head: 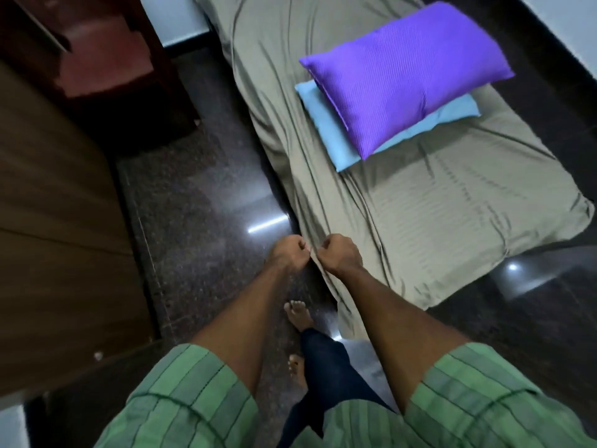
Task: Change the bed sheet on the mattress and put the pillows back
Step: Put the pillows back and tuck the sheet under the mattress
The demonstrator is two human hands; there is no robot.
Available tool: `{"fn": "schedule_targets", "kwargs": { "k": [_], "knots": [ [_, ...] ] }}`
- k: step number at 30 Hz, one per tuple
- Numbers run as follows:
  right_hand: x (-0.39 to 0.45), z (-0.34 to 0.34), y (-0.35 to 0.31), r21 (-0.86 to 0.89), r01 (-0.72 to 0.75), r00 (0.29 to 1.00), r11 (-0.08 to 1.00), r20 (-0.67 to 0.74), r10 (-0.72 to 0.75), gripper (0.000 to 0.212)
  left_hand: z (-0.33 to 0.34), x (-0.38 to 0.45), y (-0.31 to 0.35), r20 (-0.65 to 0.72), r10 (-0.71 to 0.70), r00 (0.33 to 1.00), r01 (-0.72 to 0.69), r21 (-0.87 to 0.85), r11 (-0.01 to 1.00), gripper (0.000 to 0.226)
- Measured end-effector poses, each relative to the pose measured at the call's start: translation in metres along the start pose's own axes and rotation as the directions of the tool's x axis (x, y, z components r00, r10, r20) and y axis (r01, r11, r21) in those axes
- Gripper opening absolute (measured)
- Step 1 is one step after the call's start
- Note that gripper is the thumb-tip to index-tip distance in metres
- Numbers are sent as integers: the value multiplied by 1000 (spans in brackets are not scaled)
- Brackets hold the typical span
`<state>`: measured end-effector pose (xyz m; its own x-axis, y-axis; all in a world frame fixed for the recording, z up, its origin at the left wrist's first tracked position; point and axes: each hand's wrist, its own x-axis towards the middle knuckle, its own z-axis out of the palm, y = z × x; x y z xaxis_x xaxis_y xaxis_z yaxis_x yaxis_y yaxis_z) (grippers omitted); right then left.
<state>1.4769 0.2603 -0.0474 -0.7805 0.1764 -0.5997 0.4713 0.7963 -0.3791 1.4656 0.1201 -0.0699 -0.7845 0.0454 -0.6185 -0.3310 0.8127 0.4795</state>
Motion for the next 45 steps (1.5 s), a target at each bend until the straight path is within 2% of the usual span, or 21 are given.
{"fn": "schedule_targets", "kwargs": {
  "k": [3,5,8,11,16,19,22,25,32,38,41,43,45],
  "knots": [
    [24,-15,-43,60,-22,999,998,-31,24,35,-53,25,5,5,35,999,-36,72,997,22],
    [47,-22,-77,105,-33,998,994,-44,38,35,-94,50,11,1,68,998,-68,115,991,16],
    [83,-33,-137,147,-19,998,989,-50,26,36,-156,94,14,-26,92,995,-88,121,989,24],
    [120,-47,-197,193,-17,999,981,-39,25,29,-220,135,23,-17,91,996,-89,98,991,20],
    [186,-77,-301,175,-4,999,985,-43,12,23,-322,206,25,-92,108,990,-100,86,991,18],
    [226,-93,-365,154,27,998,988,-53,-19,23,-382,249,22,-132,102,986,-88,107,990,27],
    [276,-106,-434,149,47,997,988,-59,-39,21,-449,304,20,-160,99,982,-83,103,991,19],
    [324,-116,-498,177,52,998,983,-47,-44,18,-511,358,21,-147,117,982,-101,113,989,17],
    [432,-147,-639,296,-12,997,955,-73,35,29,-645,479,26,-44,130,991,-121,170,978,10],
    [540,-178,-709,395,-106,992,913,-26,126,28,-722,593,45,22,116,993,-118,168,979,18],
    [601,-194,-738,357,-119,993,926,33,114,20,-752,651,54,44,109,993,-115,167,979,19],
    [645,-205,-759,314,-113,993,943,49,103,18,-773,693,58,14,74,997,-75,98,992,18],
    [683,-215,-778,283,-109,993,953,65,94,25,-790,727,63,-5,41,999,-41,37,998,17]
  ]
}}
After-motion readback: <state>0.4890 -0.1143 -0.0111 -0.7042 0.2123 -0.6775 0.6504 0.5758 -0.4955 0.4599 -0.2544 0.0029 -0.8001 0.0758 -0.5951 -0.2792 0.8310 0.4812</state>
